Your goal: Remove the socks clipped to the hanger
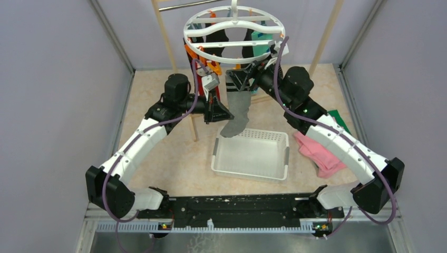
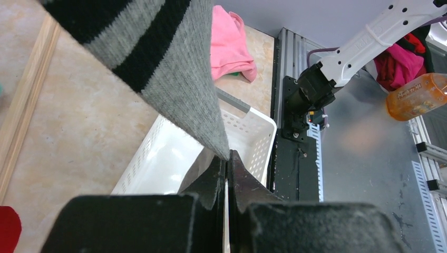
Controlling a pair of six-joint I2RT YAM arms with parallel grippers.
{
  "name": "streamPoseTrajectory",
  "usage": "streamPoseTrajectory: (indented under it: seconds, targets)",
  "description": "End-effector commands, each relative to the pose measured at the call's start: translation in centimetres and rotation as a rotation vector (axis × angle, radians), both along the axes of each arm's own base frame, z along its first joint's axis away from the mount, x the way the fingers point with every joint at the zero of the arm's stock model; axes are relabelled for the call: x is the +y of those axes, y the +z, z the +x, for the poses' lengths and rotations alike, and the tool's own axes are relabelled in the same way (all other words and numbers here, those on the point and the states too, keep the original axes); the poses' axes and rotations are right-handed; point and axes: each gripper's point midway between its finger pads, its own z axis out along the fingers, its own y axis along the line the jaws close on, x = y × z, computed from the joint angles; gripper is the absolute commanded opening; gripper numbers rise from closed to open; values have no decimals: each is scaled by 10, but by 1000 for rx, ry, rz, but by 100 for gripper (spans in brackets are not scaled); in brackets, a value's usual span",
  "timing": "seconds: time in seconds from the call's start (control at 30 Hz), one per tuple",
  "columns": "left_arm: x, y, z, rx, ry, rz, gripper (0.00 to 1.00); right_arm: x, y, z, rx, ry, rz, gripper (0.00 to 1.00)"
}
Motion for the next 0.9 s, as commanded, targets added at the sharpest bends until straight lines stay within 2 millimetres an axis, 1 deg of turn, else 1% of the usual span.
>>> streamPoseTrajectory:
  seconds: [0.0, 0.1, 0.13, 0.27, 0.3, 0.37, 0.53, 0.63, 0.73, 0.77, 0.87]
  targets:
    - [0, 17, -9, -58, -19, -33, 0, -2, 25, -1, -79, -36, 89, 64]
    - [-1, 16, -8, -54, -14, -32, 0, -5, 35, -7, -113, -50, 122, 50]
    - [-1, 16, -6, -53, -7, -31, 0, -5, 37, -7, -116, -51, 126, 43]
    - [1, 12, 0, -55, 31, -14, 0, -5, 42, -12, -118, -42, 145, 22]
    - [1, 9, 2, -56, 42, -4, 0, -6, 43, -14, -118, -39, 150, 18]
    - [4, 1, 7, -56, 72, 21, 0, -7, 43, -16, -113, -37, 157, 14]
    - [9, -29, 7, -64, 81, 85, 0, -7, 42, -18, -95, -28, 150, 0]
    - [10, -44, 7, -55, 79, 110, 0, -6, 41, -18, -85, -21, 145, 0]
    - [8, -47, 7, -49, 66, 112, 0, -4, 35, -18, -67, -16, 133, 0]
    - [7, -47, 7, -46, 59, 111, 0, -4, 33, -18, -61, -17, 127, 1]
    - [4, -53, 3, -46, 35, 119, 0, -6, 21, -18, -31, -27, 111, 9]
